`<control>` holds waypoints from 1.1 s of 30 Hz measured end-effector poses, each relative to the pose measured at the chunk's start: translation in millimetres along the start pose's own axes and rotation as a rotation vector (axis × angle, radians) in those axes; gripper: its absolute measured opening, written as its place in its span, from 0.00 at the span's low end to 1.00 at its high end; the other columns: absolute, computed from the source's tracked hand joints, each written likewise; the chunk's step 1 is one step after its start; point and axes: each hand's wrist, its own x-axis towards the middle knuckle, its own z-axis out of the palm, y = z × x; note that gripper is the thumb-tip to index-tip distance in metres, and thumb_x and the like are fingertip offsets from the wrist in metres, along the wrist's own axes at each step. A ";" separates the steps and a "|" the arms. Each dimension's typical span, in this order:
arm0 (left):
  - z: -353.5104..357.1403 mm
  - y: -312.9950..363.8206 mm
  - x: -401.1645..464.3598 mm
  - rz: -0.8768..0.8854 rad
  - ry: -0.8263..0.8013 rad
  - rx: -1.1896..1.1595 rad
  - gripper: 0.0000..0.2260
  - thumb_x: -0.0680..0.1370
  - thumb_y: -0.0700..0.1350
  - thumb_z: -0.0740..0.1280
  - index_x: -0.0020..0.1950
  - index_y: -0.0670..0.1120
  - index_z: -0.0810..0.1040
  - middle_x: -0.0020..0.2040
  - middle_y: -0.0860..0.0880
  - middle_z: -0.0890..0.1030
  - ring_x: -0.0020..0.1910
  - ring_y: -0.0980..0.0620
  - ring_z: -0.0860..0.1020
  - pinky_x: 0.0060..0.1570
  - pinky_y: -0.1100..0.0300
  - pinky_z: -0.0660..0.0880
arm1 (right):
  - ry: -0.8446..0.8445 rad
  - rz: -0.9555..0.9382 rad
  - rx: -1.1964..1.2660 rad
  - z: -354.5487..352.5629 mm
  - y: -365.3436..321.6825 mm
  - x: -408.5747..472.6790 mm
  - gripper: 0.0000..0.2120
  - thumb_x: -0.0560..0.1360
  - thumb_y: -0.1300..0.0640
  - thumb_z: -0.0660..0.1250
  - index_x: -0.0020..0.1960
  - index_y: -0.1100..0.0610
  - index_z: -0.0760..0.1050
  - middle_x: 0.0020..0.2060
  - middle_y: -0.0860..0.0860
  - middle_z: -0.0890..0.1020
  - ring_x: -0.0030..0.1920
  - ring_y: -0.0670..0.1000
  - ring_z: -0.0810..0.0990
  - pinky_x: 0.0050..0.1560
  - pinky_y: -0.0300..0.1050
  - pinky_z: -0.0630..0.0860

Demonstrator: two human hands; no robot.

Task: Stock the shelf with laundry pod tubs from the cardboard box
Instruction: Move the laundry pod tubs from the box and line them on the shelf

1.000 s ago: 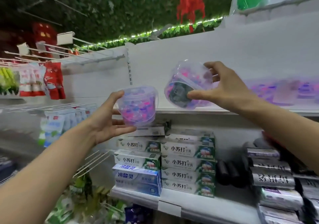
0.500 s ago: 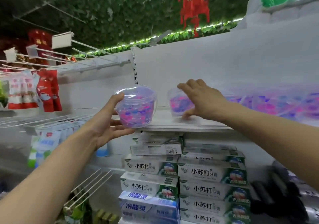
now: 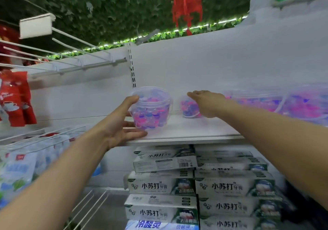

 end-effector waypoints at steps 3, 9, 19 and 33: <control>-1.9 -2.2 11.0 0.001 -0.050 0.040 0.25 0.71 0.62 0.69 0.55 0.43 0.73 0.52 0.36 0.77 0.42 0.40 0.84 0.45 0.51 0.82 | -0.078 -0.011 0.028 -9.1 -2.4 -7.1 0.31 0.77 0.65 0.54 0.77 0.52 0.47 0.76 0.48 0.54 0.74 0.54 0.57 0.67 0.56 0.67; 13.6 0.9 31.7 -0.001 -0.186 0.118 0.27 0.73 0.62 0.66 0.54 0.38 0.73 0.48 0.34 0.79 0.39 0.38 0.83 0.35 0.53 0.82 | 0.236 -0.069 0.356 -20.4 6.5 -48.6 0.27 0.78 0.64 0.56 0.75 0.48 0.59 0.73 0.47 0.64 0.72 0.50 0.63 0.69 0.48 0.63; 72.0 -16.1 67.2 0.276 -0.112 0.320 0.25 0.78 0.63 0.57 0.52 0.41 0.78 0.43 0.44 0.80 0.37 0.49 0.74 0.42 0.56 0.75 | 0.352 -0.192 0.425 -47.1 27.3 -94.8 0.10 0.74 0.52 0.68 0.54 0.48 0.81 0.46 0.43 0.79 0.45 0.43 0.75 0.45 0.35 0.69; 69.0 -21.6 76.5 0.453 -0.162 0.409 0.11 0.79 0.50 0.64 0.58 0.48 0.78 0.53 0.52 0.79 0.52 0.53 0.76 0.53 0.57 0.73 | 0.169 -0.058 0.235 -53.8 16.5 -82.3 0.14 0.73 0.45 0.68 0.58 0.41 0.74 0.52 0.40 0.78 0.53 0.46 0.74 0.56 0.52 0.73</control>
